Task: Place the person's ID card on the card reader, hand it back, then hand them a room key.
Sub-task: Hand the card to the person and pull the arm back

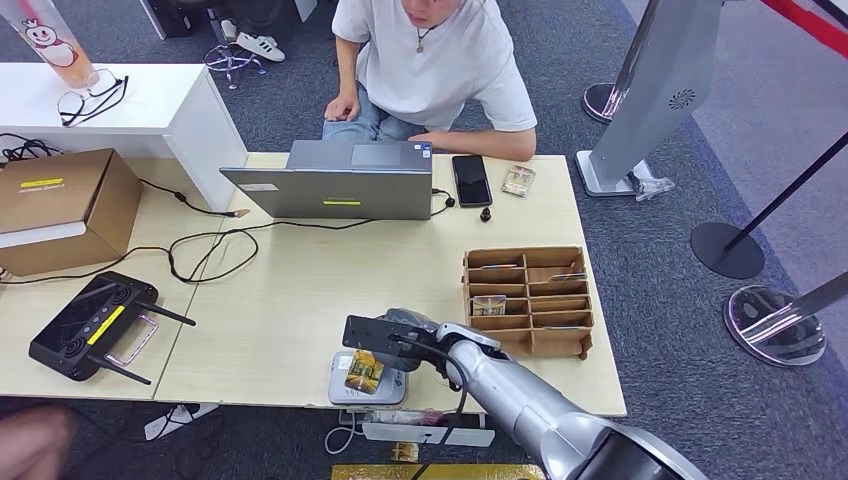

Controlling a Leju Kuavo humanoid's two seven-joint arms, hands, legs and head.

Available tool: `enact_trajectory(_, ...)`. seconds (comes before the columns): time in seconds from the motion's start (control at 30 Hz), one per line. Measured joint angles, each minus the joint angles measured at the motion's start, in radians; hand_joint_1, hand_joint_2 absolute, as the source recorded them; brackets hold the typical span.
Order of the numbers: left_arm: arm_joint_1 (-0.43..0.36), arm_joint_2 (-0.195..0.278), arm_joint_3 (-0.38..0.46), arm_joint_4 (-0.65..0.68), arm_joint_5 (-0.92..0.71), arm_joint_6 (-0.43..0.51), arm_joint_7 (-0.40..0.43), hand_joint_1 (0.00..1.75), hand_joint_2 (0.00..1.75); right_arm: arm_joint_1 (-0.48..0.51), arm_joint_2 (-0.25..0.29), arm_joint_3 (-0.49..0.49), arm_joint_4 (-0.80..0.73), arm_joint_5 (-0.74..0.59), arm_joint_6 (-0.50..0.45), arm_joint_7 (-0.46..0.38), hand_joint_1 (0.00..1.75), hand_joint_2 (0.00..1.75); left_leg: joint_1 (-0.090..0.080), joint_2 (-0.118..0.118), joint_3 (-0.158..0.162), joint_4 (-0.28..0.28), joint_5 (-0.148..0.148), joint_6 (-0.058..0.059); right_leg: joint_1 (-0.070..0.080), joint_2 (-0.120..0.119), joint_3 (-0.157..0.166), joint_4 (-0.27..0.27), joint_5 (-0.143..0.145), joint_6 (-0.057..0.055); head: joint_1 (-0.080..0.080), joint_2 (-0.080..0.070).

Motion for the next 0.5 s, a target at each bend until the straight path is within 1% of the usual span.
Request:
enact_trajectory(0.3,0.000,0.001,0.000,0.000,0.005,0.000,-0.007,0.00,0.00,-0.003,-0.018,-0.029,-0.078,-0.049,0.047,-0.032,1.75,1.75,0.000,0.000,0.000,0.000,0.000,0.000,0.000,0.000,0.000,0.000,0.000,0.000,0.000,0.000)
enact_trajectory(0.5,0.000,0.002,0.000,0.000,0.012,0.000,-0.013,0.00,0.00,-0.002,-0.038,-0.054,-0.178,-0.081,0.075,-0.049,1.75,1.75,0.000,0.000,0.000,0.000,0.000,0.000,0.000,0.000,0.000,0.000,0.000,0.000,0.000,0.000)
